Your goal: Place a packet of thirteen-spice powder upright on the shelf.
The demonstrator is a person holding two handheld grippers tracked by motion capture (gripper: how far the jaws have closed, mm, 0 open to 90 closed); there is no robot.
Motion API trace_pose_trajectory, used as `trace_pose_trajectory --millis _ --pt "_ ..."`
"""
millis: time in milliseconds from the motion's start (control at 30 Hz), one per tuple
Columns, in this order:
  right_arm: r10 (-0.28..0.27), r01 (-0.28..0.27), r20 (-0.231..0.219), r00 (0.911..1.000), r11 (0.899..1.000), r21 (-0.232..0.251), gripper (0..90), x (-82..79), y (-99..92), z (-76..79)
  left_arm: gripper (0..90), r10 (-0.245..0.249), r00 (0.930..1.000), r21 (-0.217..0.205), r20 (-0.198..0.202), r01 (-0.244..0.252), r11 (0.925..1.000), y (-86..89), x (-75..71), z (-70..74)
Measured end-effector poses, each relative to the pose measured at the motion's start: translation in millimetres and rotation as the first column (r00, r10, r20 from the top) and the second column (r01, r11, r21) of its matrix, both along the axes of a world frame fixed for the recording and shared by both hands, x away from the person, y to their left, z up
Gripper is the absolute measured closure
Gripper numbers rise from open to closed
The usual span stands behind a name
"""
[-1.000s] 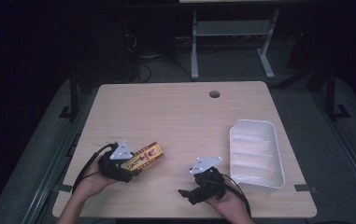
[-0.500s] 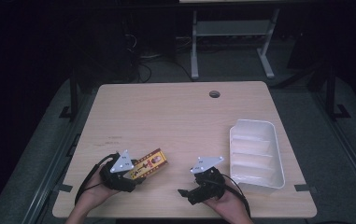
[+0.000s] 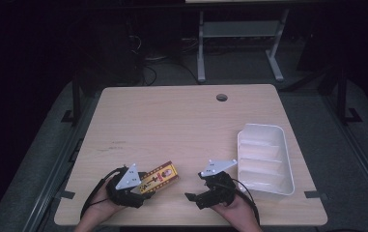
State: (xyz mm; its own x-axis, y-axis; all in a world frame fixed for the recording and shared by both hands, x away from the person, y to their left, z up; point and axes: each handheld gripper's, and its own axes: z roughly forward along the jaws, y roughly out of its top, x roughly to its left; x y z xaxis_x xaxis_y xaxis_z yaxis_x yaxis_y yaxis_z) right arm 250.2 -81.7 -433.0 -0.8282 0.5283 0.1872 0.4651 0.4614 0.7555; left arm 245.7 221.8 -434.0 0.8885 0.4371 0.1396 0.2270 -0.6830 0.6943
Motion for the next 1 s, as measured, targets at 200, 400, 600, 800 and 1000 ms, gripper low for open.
trace_pose_trajectory --millis 200,400,600,800,1000 --pt "-0.022 0.024 -0.026 0.9994 0.998 0.057 18.8 2.0 -6.1 3.0 32.2 -0.031 0.9995 -0.007 0.007 0.031 0.9995 -10.1 -5.2 1.0" --pt "-0.028 0.030 -0.031 0.9991 0.996 0.090 21.7 3.9 -7.4 4.2 32.2 -0.051 0.9985 0.000 0.021 0.051 0.9987 -18.5 -8.5 0.5" --pt "-0.022 0.027 -0.043 0.9988 0.994 0.108 23.7 3.8 -4.8 3.2 32.3 -0.057 0.9972 -0.009 0.048 0.058 0.9983 -24.6 -11.6 1.9" --pt "-0.036 0.046 -0.070 0.9969 0.990 0.136 28.0 6.7 -4.9 0.8 32.3 -0.066 0.9949 0.005 0.076 0.066 0.9978 -31.3 -14.6 1.3" --pt "-0.045 0.061 -0.105 0.9935 0.987 0.149 31.1 9.3 -4.4 -2.2 32.3 -0.071 0.9925 0.001 0.099 0.071 0.9975 -37.2 -17.3 3.2"
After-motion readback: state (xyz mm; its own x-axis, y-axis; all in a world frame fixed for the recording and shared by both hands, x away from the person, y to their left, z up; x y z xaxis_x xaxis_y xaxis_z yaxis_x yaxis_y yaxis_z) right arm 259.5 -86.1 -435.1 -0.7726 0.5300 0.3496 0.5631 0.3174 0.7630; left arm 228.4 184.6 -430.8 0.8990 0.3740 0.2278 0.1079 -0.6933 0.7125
